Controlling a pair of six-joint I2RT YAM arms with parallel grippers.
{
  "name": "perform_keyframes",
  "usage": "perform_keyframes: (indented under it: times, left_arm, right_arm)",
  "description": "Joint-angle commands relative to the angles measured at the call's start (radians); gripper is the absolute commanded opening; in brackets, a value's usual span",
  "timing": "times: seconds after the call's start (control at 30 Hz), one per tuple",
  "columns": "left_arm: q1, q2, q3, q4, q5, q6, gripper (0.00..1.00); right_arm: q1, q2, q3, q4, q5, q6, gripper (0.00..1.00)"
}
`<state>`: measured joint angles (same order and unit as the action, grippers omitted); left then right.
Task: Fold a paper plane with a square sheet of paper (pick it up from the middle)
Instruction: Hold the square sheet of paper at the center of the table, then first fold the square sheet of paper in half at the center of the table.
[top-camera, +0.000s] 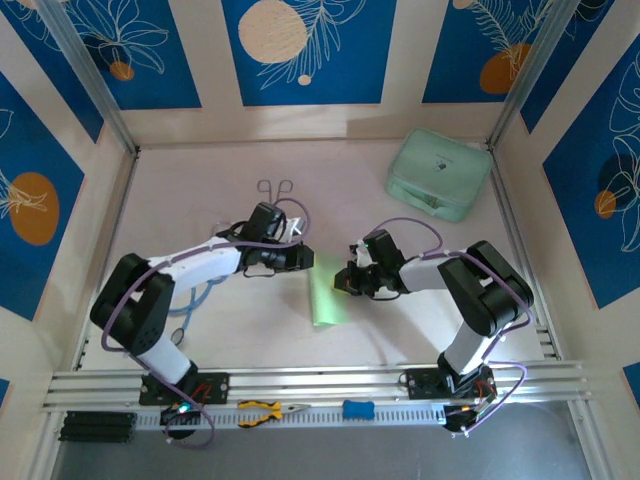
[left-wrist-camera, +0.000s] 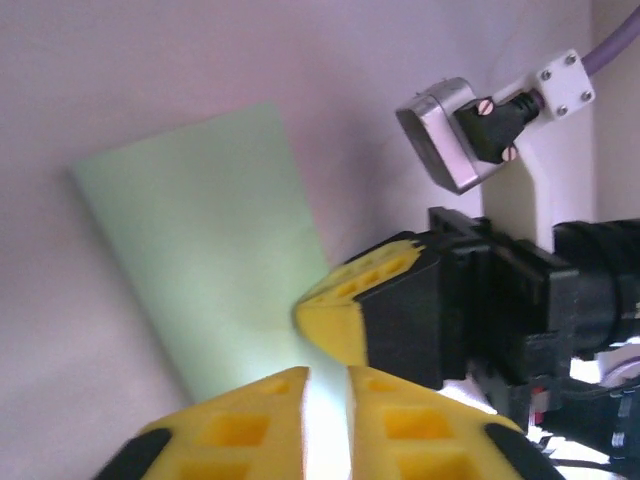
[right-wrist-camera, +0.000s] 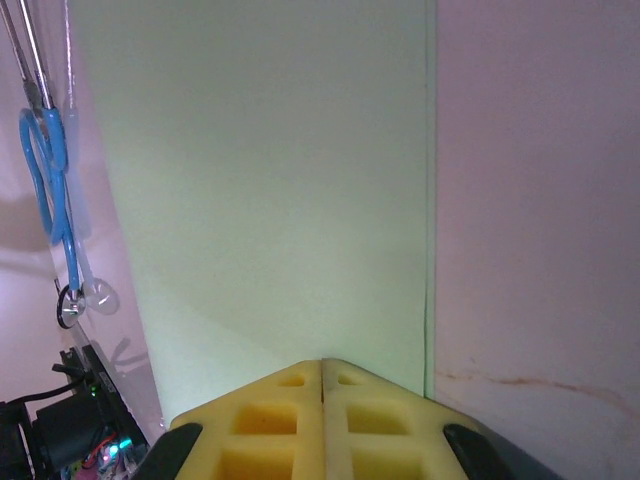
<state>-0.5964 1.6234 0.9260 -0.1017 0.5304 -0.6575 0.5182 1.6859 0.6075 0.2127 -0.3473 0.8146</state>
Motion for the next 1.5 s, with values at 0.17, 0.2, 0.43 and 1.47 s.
perform_keyframes:
  times: [0.17,0.2,0.43,1.47]
  left_arm:
    - [0.002,0.113,-0.073,0.31,0.218,-0.129,0.0]
    - [0.002,0.122,-0.078,0.327,0.227,-0.138,0.0]
    - [-0.001,0.172,-0.106,0.33,0.212,-0.128,0.0]
    - [-0.05,0.054,-0.198,0.282,0.174,-0.236,0.0]
  right_arm:
    - [-0.018,0.046,-0.027,-0.153,0.108,-0.033,0.0]
    - [-0.018,0.046,-0.027,-0.155,0.109,-0.031,0.0]
    - [-0.018,0.045,-0.032,-0.155,0.114,-0.025,0.0]
    - [-0.004,0.022,-0.061,-0.152,0.145,0.003,0.0]
